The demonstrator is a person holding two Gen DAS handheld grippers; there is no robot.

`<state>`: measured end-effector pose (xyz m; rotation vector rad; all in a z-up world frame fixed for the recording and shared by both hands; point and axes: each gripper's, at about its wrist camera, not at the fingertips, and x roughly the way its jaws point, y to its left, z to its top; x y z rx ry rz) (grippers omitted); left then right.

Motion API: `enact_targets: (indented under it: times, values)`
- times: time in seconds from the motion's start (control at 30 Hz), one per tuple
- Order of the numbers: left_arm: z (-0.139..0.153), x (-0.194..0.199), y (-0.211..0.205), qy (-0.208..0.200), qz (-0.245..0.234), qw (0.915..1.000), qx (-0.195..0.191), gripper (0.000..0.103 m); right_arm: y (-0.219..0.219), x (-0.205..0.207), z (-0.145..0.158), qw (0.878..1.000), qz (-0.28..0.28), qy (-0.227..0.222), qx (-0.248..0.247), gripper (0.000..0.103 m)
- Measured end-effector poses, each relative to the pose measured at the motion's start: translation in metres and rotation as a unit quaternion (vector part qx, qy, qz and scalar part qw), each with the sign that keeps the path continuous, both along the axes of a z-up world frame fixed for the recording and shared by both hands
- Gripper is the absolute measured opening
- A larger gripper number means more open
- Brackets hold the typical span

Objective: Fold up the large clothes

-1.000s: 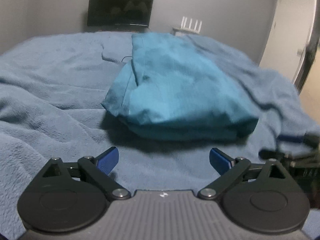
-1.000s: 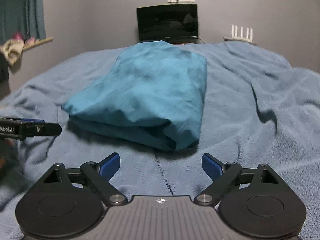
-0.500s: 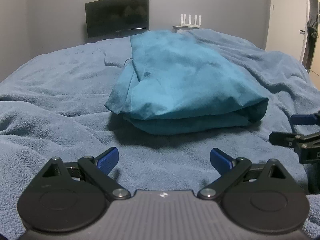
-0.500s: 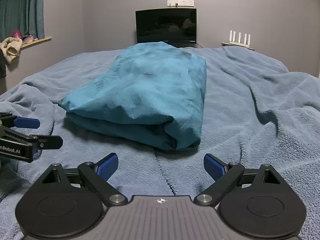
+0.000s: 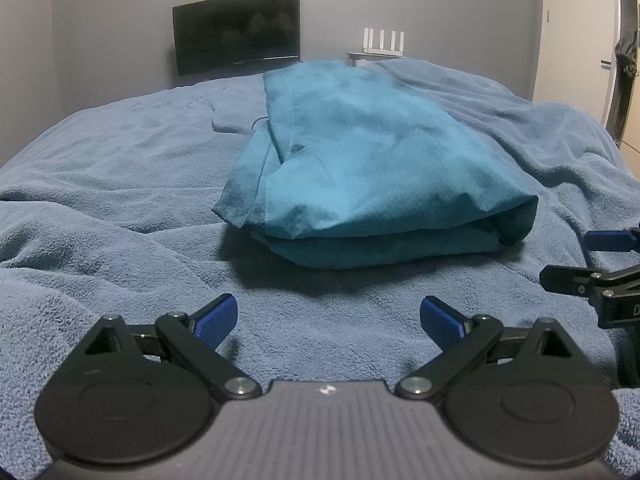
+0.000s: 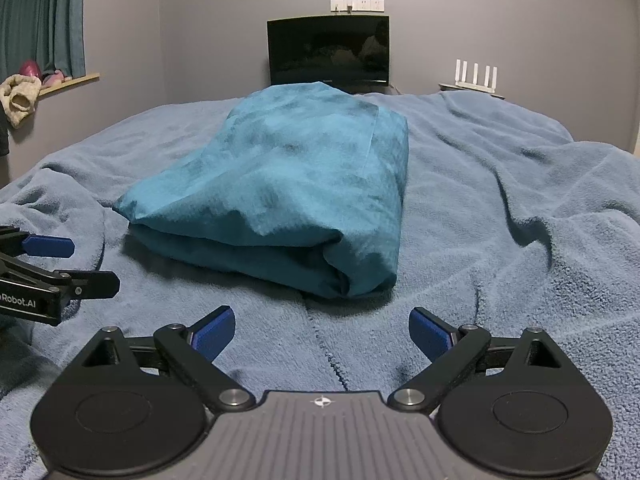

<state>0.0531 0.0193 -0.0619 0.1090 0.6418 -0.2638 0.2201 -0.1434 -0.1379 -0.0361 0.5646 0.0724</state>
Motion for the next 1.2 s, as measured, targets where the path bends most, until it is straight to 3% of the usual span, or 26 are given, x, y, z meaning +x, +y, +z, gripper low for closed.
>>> enact_targets:
  times: [1.2]
  values:
    - [-0.0022,-0.0011,-0.0032,0.000,-0.015,0.9998,0.010,0.099,-0.0012,0.0010,-0.0023,1.000,-0.001,0.011,-0.002,0.096]
